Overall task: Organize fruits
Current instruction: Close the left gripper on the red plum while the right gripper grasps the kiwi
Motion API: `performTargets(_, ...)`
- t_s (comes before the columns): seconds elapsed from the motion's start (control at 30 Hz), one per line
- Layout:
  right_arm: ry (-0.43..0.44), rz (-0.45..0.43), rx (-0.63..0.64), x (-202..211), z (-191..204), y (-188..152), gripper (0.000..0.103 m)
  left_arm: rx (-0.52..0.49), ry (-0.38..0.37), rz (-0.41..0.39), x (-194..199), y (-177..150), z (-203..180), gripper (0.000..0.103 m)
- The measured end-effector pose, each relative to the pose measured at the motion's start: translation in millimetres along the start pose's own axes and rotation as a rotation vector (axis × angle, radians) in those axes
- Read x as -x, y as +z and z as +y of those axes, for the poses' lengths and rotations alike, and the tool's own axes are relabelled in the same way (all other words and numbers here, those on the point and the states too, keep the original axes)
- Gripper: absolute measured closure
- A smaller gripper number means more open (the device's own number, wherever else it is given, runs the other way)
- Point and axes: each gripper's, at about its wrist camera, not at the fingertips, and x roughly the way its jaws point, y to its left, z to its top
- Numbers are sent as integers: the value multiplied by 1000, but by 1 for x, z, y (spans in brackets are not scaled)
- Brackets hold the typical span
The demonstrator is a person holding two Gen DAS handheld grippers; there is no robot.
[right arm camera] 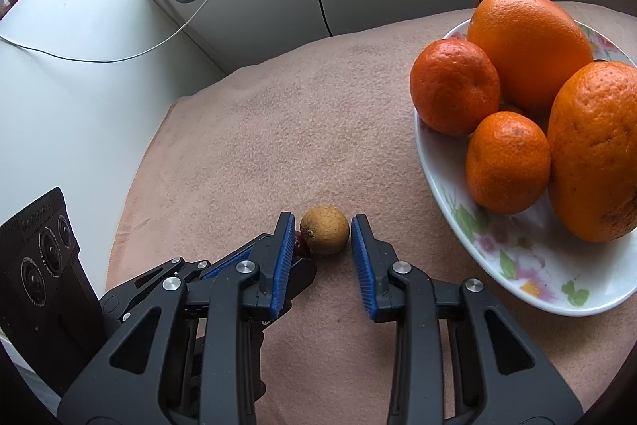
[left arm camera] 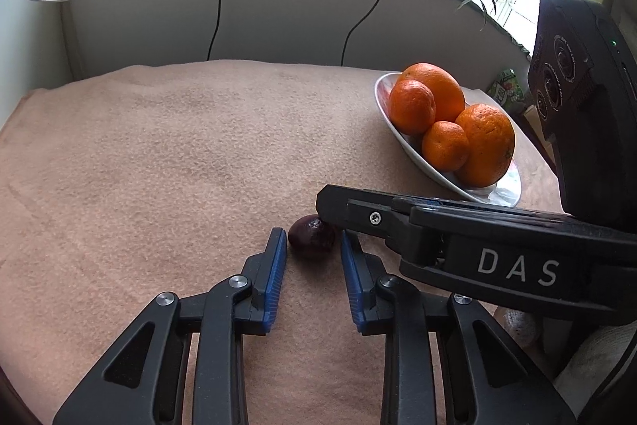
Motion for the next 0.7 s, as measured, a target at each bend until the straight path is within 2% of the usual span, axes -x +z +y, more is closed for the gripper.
performTargets(0.37, 14, -5, 19, 3, 2, 0, 76, 1, 10, -6, 0, 1, -1, 80)
performTargets(0.7, -26, 3, 97, -1, 11, -2, 76, 14, 30, -14, 18, -12, 8, 81)
